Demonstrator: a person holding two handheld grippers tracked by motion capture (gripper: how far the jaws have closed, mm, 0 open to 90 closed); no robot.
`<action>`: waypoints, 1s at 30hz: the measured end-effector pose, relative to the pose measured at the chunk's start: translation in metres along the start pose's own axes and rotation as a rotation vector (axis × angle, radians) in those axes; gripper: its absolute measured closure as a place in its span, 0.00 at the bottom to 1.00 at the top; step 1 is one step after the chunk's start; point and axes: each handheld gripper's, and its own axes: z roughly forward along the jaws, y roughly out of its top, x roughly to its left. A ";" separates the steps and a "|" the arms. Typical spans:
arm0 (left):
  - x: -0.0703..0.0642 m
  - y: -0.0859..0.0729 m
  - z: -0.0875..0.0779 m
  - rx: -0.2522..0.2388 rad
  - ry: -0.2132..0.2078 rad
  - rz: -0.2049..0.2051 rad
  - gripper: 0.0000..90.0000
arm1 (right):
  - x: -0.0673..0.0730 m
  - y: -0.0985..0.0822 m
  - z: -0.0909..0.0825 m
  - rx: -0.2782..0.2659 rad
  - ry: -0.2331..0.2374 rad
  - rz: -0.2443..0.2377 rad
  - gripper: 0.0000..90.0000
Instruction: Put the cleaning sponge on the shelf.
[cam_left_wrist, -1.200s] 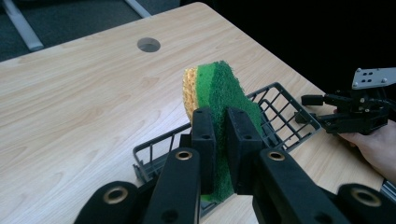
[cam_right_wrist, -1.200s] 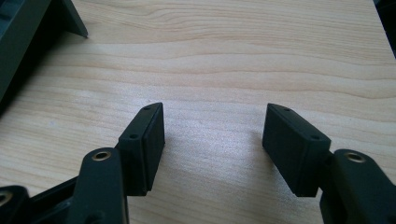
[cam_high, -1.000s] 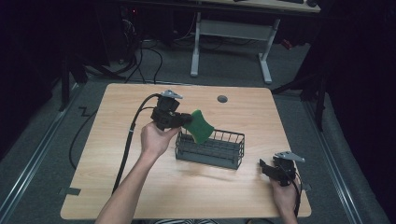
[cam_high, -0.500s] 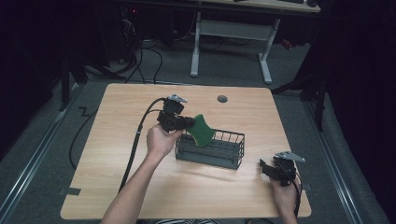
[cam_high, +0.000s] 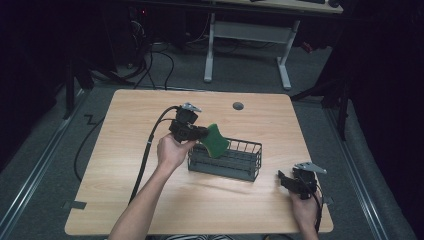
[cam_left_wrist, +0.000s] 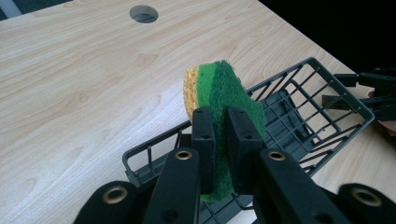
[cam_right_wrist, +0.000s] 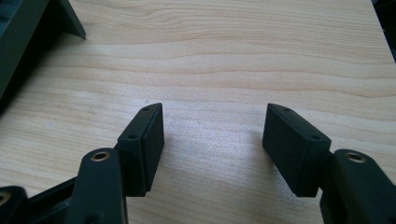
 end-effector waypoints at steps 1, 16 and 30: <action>0.000 0.000 0.000 0.000 0.003 0.007 0.92 | 0.000 0.000 0.000 0.003 -0.001 0.001 0.43; 0.002 -0.008 0.007 0.060 -0.016 0.058 0.92 | 0.000 0.000 0.000 0.000 0.000 0.000 0.43; 0.010 -0.013 0.009 0.080 -0.005 -0.011 0.89 | 0.000 0.000 0.000 0.003 0.000 -0.002 0.43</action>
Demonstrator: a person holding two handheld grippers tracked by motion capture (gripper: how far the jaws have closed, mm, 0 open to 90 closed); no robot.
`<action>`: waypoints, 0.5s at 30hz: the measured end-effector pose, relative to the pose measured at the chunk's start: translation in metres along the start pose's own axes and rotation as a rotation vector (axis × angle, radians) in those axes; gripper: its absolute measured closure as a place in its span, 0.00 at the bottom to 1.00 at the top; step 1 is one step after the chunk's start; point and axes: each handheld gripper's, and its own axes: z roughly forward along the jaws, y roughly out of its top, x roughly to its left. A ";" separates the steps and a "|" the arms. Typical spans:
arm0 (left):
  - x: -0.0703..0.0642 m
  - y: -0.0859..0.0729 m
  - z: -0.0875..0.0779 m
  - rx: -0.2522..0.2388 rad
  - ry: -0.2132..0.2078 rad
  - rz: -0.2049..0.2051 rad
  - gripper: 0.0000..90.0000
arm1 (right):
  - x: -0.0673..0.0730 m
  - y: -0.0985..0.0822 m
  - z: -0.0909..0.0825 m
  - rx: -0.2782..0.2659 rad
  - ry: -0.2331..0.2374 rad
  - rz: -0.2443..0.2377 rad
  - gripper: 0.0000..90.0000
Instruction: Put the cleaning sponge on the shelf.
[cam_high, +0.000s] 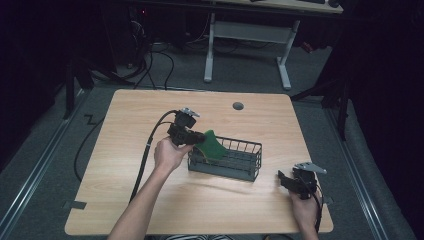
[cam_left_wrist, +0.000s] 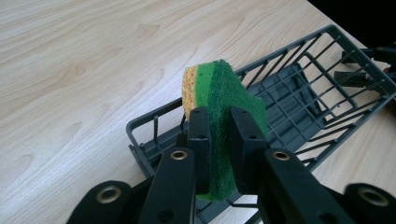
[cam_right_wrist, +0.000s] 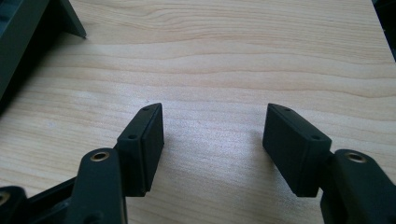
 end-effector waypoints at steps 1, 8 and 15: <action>0.000 0.000 0.000 0.000 0.003 0.001 0.88 | 0.000 0.000 0.000 0.001 0.000 0.001 0.43; 0.002 -0.001 0.000 -0.003 0.018 -0.003 0.83 | 0.000 0.000 0.000 0.000 0.000 0.000 0.42; 0.004 -0.006 -0.003 -0.016 0.020 -0.023 0.79 | 0.000 0.000 0.000 0.000 0.001 -0.008 0.42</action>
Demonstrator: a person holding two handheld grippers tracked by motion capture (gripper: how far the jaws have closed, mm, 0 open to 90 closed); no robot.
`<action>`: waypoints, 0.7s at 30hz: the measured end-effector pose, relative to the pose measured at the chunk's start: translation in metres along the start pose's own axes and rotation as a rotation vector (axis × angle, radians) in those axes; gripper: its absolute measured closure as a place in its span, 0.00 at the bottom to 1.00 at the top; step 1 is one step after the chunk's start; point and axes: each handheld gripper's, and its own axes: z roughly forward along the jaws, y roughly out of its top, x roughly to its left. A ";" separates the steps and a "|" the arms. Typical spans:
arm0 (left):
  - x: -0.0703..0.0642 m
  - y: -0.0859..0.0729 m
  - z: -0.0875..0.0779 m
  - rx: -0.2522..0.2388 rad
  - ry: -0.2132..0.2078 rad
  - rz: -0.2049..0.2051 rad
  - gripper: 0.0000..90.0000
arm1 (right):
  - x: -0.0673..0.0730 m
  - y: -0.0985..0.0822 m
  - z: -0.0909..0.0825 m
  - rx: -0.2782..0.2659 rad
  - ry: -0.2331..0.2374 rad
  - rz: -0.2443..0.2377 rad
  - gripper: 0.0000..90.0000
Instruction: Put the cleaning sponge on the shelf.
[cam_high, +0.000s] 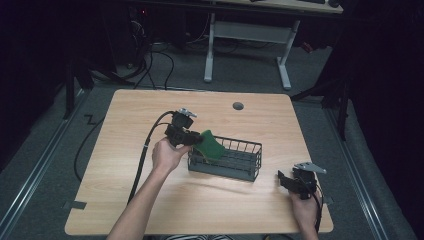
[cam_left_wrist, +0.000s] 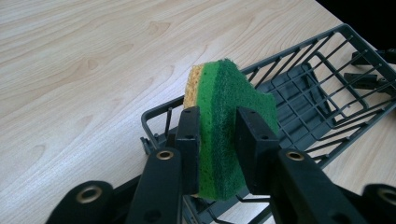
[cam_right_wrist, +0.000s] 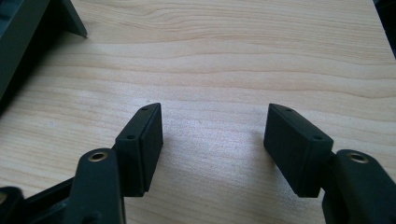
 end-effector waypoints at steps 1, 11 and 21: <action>0.000 0.000 0.000 0.002 0.002 0.002 0.78 | 0.000 0.000 0.000 -0.001 0.000 -0.005 0.42; 0.003 -0.004 -0.003 0.004 0.018 -0.020 0.60 | 0.000 0.000 0.000 -0.001 0.000 -0.006 0.42; 0.004 -0.006 -0.019 -0.057 0.050 -0.023 0.43 | 0.000 0.000 0.000 -0.001 0.000 -0.005 0.41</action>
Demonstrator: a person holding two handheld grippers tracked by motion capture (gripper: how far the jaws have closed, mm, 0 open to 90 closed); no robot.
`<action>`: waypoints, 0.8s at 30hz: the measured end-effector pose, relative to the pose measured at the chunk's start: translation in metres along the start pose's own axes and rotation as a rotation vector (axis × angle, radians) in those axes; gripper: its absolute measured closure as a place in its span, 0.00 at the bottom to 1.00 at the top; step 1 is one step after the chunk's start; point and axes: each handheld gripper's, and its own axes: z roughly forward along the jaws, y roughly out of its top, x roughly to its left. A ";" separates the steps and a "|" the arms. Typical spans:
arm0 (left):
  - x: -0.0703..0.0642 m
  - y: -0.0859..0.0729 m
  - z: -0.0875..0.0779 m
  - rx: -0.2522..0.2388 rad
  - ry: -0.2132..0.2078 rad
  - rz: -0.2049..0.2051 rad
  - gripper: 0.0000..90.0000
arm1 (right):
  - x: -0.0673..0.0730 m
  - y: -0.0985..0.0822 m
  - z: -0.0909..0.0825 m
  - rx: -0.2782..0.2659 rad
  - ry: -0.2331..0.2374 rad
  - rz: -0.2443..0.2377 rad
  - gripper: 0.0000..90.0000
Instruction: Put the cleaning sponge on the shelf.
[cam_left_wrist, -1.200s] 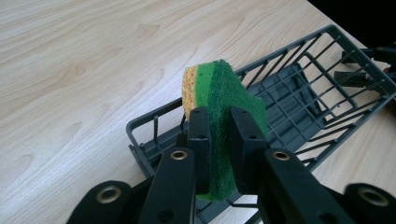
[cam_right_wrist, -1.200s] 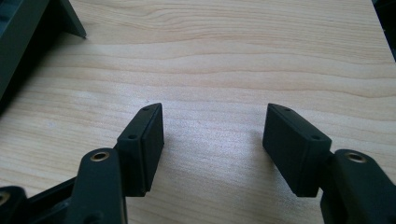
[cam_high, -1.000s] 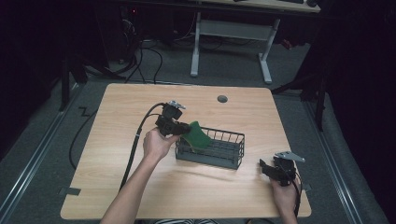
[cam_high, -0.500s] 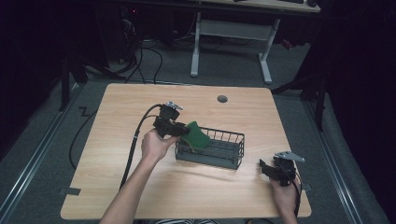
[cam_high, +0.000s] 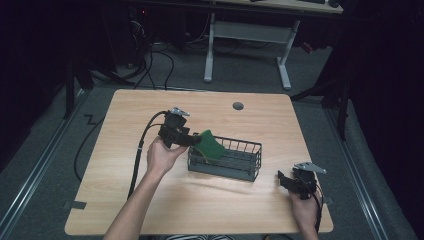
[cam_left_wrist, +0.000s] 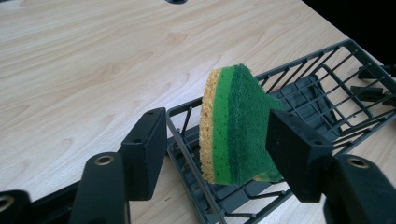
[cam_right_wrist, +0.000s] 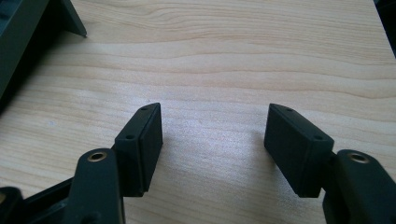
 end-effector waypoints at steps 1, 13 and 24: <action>0.000 0.000 -0.002 -0.005 0.006 0.000 0.42 | 0.000 0.000 0.000 0.000 0.000 0.005 0.41; 0.004 -0.004 -0.025 -0.072 0.040 -0.008 0.40 | 0.000 0.000 0.000 0.001 0.002 0.004 0.41; 0.012 -0.039 -0.044 -0.132 0.105 -0.043 0.38 | 0.000 0.000 0.000 0.000 0.003 0.005 0.41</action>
